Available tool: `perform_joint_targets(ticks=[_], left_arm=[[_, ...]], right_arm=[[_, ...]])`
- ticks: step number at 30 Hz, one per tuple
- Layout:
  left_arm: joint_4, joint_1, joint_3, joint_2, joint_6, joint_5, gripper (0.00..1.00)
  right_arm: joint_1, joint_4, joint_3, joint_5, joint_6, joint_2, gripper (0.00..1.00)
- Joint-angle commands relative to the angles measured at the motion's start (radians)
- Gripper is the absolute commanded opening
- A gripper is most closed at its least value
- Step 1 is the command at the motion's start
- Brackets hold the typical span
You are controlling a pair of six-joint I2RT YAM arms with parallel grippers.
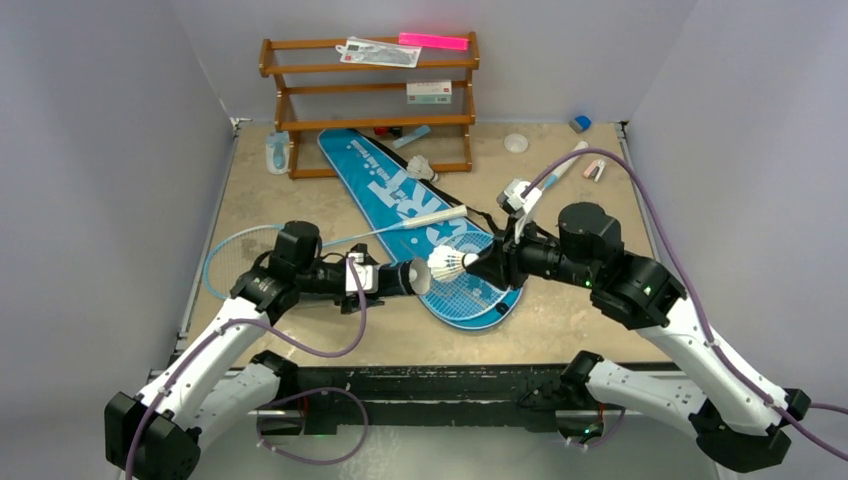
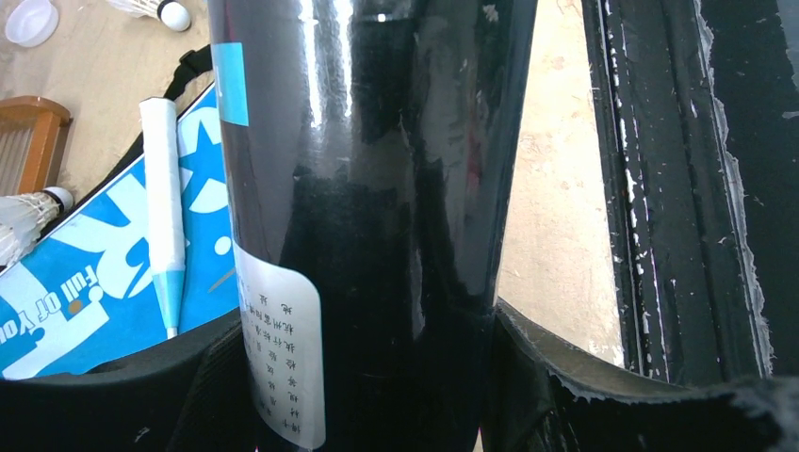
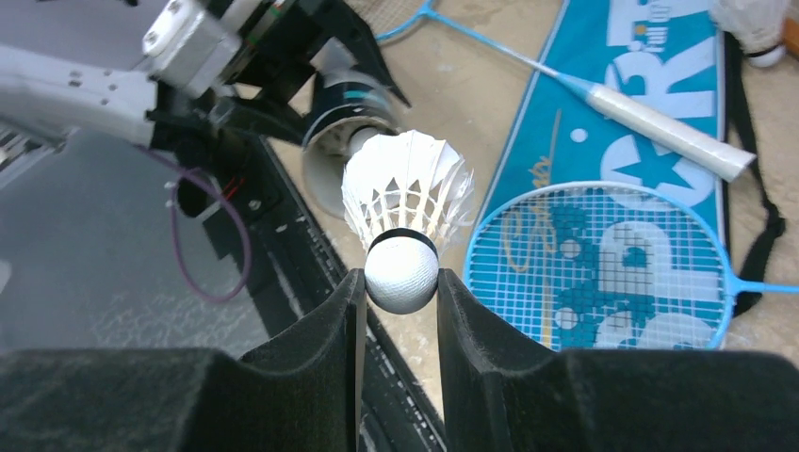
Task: Pack up the badminton gear
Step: Pick up the shuttlecock from the racket bag, then place the shuttlecock at the shuttle tube.
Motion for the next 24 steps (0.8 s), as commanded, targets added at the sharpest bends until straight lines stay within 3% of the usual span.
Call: perform_joint_targets(ticks=[1, 10, 24], left_arm=[[0.020, 0.008, 0.004, 0.002, 0.034, 0.064, 0.25], [-0.002, 0.008, 0.005, 0.004, 0.062, 0.109, 0.25], [-0.022, 0.008, 0.010, 0.009, 0.084, 0.147, 0.24]], right_arm=[[0.001, -0.043, 0.052, -0.143, -0.022, 0.016, 0.22], [0.000, -0.040, 0.051, -0.291, -0.009, 0.054, 0.22], [0.001, -0.008, 0.045, -0.311, 0.007, 0.081, 0.21]])
